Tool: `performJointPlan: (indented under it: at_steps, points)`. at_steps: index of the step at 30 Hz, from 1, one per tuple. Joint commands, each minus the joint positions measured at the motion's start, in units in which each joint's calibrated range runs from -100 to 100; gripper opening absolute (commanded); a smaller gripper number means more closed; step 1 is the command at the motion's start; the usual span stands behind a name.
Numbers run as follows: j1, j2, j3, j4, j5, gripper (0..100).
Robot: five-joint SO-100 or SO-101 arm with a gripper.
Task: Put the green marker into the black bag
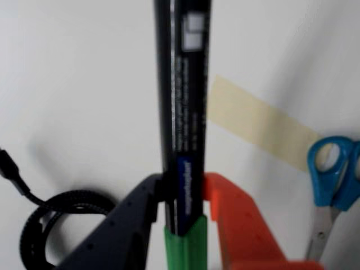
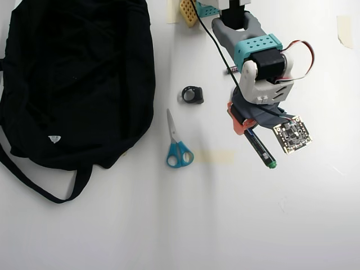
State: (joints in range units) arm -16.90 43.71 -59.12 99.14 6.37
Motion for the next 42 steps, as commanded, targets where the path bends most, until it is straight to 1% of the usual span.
performJointPlan:
  at_steps: [1, 16, 29, 38, 42]
  points:
    - [-0.7, -4.9, -2.2, 0.2, -6.5, 2]
    - [-0.8, -10.6, -0.4, 0.2, -6.1, 2]
    - [-0.5, -30.0, 28.8, -0.2, -6.2, 2]
    - [0.9, -40.2, 42.9, -0.3, -6.8, 2]
    - [1.9, -43.7, 49.1, -2.5, -6.8, 2]
